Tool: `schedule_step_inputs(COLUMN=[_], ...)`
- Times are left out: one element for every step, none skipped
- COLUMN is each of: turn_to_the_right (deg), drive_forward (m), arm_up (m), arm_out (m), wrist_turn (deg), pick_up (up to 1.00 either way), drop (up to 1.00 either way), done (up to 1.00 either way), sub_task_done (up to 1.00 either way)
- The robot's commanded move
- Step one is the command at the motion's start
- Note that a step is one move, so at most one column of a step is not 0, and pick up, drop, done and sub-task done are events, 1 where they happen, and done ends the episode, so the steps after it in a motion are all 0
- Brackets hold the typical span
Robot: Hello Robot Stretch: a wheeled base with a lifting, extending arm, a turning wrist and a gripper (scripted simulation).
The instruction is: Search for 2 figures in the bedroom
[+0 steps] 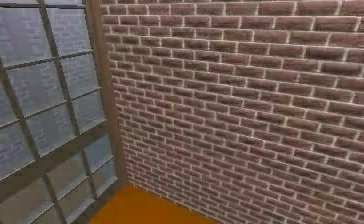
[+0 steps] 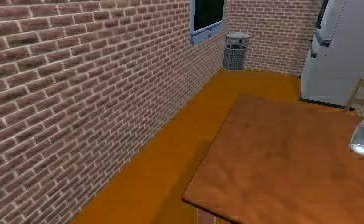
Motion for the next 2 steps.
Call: schedule_step_inputs(turn_to_the_right=[-45.0,-18.0], drive_forward=[0.00,0.00], arm_up=[0.00,0.00], arm_out=[0.00,0.00], wrist_turn=[0.0,0.0], pick_up=[0.00,0.00], drop=[0.00,0.00], done=[0.00,0.00], sub_task_done=[0.00,0.00])
